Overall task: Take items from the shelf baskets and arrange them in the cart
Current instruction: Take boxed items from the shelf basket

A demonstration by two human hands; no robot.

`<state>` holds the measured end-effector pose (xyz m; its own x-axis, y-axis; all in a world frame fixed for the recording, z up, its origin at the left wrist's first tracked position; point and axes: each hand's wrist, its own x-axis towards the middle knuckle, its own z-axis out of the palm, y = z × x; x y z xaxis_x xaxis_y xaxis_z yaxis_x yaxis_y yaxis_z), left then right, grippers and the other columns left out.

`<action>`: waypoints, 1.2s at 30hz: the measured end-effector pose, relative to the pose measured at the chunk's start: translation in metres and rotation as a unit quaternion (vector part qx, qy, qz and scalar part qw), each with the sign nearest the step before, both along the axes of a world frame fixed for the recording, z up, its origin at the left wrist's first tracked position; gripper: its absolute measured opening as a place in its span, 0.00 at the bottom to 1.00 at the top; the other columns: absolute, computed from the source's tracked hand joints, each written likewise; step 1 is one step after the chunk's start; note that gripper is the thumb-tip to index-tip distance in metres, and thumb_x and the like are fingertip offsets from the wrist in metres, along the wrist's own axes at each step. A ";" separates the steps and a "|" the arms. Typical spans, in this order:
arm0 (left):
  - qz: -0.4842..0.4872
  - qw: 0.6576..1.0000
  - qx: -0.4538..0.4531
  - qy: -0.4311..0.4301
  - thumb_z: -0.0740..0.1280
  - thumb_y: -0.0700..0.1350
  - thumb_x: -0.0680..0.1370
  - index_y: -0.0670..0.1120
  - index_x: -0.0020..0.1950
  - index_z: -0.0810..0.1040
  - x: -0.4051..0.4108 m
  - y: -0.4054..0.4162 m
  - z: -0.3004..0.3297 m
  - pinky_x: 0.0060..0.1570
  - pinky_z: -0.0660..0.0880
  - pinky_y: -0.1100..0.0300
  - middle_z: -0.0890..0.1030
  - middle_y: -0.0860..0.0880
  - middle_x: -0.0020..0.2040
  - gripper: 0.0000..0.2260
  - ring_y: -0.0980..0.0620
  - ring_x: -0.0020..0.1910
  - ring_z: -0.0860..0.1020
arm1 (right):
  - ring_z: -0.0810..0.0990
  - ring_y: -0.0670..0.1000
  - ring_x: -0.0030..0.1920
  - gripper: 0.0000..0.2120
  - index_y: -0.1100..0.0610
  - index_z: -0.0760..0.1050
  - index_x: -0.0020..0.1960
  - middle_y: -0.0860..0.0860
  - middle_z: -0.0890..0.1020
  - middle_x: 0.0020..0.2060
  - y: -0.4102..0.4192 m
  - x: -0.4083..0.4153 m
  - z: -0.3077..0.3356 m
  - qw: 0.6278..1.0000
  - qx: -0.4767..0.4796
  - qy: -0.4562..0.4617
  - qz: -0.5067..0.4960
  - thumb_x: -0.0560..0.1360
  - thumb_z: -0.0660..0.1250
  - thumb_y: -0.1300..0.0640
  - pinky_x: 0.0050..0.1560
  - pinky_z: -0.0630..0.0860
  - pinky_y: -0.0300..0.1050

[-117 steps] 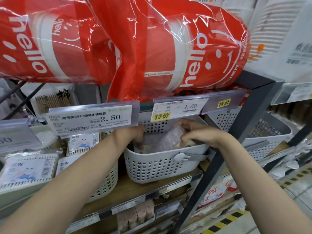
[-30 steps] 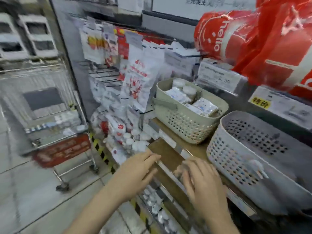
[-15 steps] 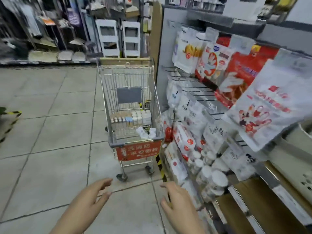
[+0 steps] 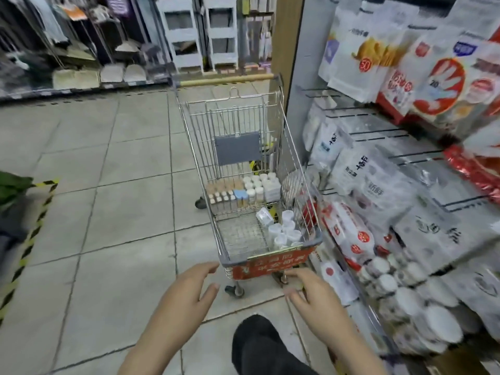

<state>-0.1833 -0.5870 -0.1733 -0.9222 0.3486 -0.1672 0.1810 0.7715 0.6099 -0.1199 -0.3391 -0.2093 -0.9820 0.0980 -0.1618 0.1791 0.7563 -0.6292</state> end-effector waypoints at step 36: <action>-0.326 0.909 -0.157 -0.205 0.61 0.45 0.80 0.56 0.49 0.71 -0.623 0.220 -0.251 0.57 0.73 0.53 0.79 0.43 0.57 0.05 0.45 0.57 0.77 | 0.77 0.57 0.48 0.11 0.56 0.74 0.36 0.58 0.78 0.41 0.059 -0.492 -0.245 0.723 -0.343 -0.186 -0.570 0.77 0.65 0.63 0.57 0.73 0.54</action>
<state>-0.8064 -0.3674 -0.4245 -0.3750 0.6737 -0.6368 0.4690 0.7304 0.4965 -0.6119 -0.2798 -0.4542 -0.2021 0.5813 -0.7882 0.6931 -0.4837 -0.5345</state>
